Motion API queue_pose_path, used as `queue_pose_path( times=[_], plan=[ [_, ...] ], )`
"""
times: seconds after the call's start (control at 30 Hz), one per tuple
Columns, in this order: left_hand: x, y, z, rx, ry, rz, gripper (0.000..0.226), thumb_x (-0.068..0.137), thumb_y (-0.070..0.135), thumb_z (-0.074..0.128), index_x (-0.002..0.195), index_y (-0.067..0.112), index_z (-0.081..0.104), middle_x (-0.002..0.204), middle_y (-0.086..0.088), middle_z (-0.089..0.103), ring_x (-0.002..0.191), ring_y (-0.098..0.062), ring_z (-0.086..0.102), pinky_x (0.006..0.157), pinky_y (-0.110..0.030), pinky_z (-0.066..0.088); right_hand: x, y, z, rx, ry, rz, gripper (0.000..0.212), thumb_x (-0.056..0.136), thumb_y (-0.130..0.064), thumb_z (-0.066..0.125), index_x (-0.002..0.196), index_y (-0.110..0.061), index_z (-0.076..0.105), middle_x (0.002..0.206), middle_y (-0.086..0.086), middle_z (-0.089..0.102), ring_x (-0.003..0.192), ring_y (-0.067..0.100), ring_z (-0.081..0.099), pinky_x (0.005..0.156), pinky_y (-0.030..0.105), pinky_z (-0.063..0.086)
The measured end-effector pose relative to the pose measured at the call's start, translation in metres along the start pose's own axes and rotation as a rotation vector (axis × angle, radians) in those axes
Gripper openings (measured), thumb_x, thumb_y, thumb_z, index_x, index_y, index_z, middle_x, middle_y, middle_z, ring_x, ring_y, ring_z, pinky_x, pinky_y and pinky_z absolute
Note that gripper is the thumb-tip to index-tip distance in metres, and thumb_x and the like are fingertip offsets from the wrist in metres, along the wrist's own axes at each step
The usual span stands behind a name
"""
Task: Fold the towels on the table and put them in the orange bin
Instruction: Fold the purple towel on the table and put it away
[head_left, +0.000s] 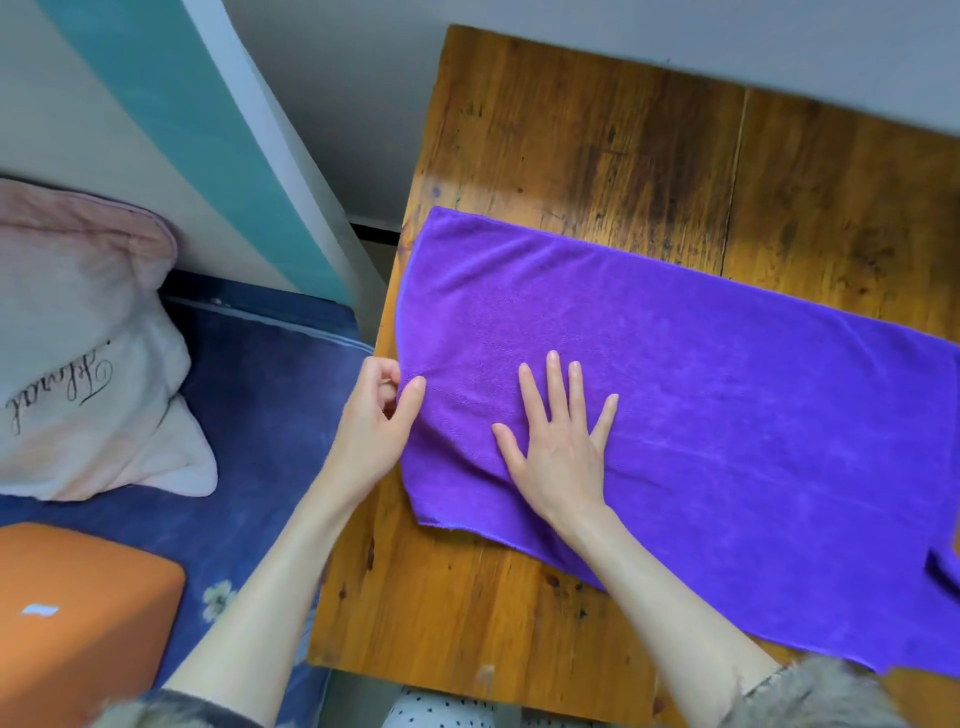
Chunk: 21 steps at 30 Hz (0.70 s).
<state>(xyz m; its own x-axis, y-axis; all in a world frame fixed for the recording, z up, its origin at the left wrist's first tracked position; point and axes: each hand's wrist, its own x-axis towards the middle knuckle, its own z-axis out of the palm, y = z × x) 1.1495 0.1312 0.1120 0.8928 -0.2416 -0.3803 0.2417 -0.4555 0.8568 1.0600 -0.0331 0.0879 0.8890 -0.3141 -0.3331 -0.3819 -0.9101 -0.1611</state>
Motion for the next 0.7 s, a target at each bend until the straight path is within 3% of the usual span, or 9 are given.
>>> queue_pose_path(
  times=[0.13,0.37,0.5,0.7],
  plan=[
    [-0.003,-0.004,-0.011,-0.109,-0.039,-0.052,0.023,0.088,0.014,0.061,0.085,0.024,0.041,0.067,-0.004,0.049,0.057,-0.011,0.043,0.055,-0.019,0.037,-0.001,0.002,0.002,-0.028,-0.015,0.006,0.069,0.092,-0.055,0.032,0.150,-0.028,0.007,0.159,0.001,-0.003,0.145,0.025,-0.008,0.110,0.061,-0.006],
    [-0.018,-0.022,-0.051,-0.011,-0.186,-0.155,0.061,0.081,0.008,0.070,0.110,0.049,0.036,0.096,0.003,0.051,0.051,-0.004,0.052,0.053,-0.015,0.046,0.000,0.002,0.003,-0.045,-0.023,0.010,0.068,0.092,-0.057,0.028,0.150,-0.028,0.005,0.159,0.001,-0.005,0.145,0.024,-0.010,0.110,0.060,-0.008],
    [-0.034,-0.031,-0.053,0.055,-0.229,-0.232,0.064,0.079,0.009,0.071,0.118,0.046,0.036,0.103,0.004,0.052,0.057,-0.010,0.053,0.056,-0.023,0.049,0.000,0.001,0.001,-0.047,-0.034,0.011,0.068,0.093,-0.056,0.029,0.150,-0.028,0.005,0.159,0.001,-0.006,0.145,0.024,-0.010,0.110,0.060,-0.008],
    [-0.050,-0.038,-0.053,0.337,-0.141,-0.264,0.042,0.086,0.009,0.061,0.119,0.030,0.045,0.090,0.000,0.055,0.064,-0.020,0.060,0.066,-0.041,0.055,0.000,-0.001,-0.005,-0.046,-0.087,0.008,0.068,0.094,-0.056,0.027,0.150,-0.028,-0.001,0.158,0.001,-0.012,0.144,0.023,-0.015,0.111,0.061,-0.006]
  ],
)
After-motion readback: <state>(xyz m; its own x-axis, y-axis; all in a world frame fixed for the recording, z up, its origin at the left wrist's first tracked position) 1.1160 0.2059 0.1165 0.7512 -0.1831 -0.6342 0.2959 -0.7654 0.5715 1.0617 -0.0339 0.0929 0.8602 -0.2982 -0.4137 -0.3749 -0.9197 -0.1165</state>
